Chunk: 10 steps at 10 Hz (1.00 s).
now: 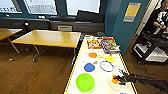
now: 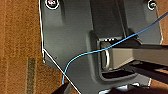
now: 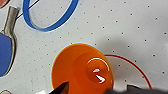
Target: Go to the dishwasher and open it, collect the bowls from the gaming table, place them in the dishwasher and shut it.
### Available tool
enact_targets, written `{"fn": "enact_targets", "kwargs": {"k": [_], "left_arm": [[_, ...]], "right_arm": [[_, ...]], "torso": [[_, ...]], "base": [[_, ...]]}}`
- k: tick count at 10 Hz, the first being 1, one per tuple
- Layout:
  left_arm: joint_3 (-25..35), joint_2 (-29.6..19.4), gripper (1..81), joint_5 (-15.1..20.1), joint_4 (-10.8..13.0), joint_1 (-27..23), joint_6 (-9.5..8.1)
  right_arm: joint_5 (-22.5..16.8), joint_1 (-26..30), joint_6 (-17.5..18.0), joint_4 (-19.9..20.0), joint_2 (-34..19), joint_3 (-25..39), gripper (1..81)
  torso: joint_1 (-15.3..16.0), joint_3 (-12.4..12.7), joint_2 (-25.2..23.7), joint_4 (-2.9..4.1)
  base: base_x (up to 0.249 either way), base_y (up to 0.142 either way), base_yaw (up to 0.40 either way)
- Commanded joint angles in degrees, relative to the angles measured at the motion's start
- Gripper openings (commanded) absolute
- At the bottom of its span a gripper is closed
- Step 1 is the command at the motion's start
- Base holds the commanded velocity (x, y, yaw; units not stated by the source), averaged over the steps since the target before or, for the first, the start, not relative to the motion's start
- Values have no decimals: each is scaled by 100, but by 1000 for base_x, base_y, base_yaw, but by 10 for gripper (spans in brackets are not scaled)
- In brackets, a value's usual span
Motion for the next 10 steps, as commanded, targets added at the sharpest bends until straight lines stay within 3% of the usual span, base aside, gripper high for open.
{"fn": "enact_targets", "kwargs": {"k": [1, 5, 6, 8, 10], "left_arm": [[0, -15, 811, 372, -57, -77, -8], [0, -33, 811, 372, -92, -77, -8], [0, -33, 811, 372, -92, -77, -8], [0, -33, 811, 372, -100, -76, -8], [0, -15, 811, 372, -84, -77, -8]], "right_arm": [[-101, 680, 40, 155, -111, -88, 811], [197, 417, 276, 164, -146, -96, 811], [407, 329, 443, 172, -190, -62, 10], [515, 267, 558, 181, -304, 35, 10], [488, 477, 585, 181, -813, 667, 10]], "torso": [[0, 0, 0, 0], [0, 0, 0, 0], [0, 0, 0, 0], [0, 0, 0, 0], [0, 0, 0, 0]], "base": [[0, 0, 0], [0, 0, 0], [0, 0, 0], [0, 0, 0], [0, 0, 0]]}}
